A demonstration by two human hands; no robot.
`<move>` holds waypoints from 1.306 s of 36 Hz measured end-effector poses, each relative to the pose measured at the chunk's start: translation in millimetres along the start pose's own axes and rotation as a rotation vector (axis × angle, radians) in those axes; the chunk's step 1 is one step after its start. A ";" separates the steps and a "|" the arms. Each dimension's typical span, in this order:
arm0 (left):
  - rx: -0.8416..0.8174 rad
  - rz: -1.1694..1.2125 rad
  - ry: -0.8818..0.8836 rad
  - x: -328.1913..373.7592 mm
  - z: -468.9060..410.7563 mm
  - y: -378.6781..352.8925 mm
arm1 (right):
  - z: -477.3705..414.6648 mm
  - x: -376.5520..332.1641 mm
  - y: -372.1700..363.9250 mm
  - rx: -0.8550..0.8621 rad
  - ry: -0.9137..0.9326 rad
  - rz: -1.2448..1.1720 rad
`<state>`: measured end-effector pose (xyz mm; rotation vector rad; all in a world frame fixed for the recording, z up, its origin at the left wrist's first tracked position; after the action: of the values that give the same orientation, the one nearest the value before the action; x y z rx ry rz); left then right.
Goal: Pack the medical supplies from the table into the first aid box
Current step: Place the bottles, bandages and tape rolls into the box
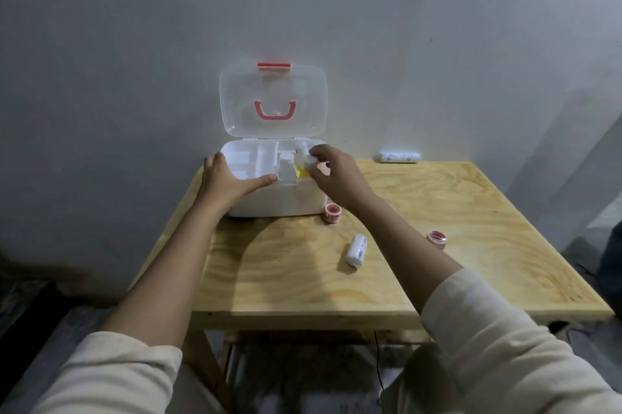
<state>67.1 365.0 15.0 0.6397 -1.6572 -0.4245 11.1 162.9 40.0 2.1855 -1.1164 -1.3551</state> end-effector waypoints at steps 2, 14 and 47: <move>0.029 0.001 -0.002 0.8 5.2 -2.2 | 13.9 1.4 2.7 0.098 -0.069 -0.028; 0.088 0.005 0.014 5.3 20.4 -6.4 | 120.7 36.9 -12.3 0.038 -0.318 0.334; -0.046 -0.456 0.008 13.2 -16.4 -5.5 | -56.1 215.2 26.2 -0.097 -0.271 0.446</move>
<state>82.9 353.7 25.0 0.9868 -1.4830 -0.7827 99.2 -24.6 -45.1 1.5866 -1.4908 -1.4806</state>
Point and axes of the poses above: each hand's wrist, its own z-axis away from the middle knuckle, its own y-axis out of the back of the hand, x = y × z, the point moved 3 cm from there along -z, towards the middle knuckle, and after that the axes turned 5 degrees about x, right-handed, at the moved point
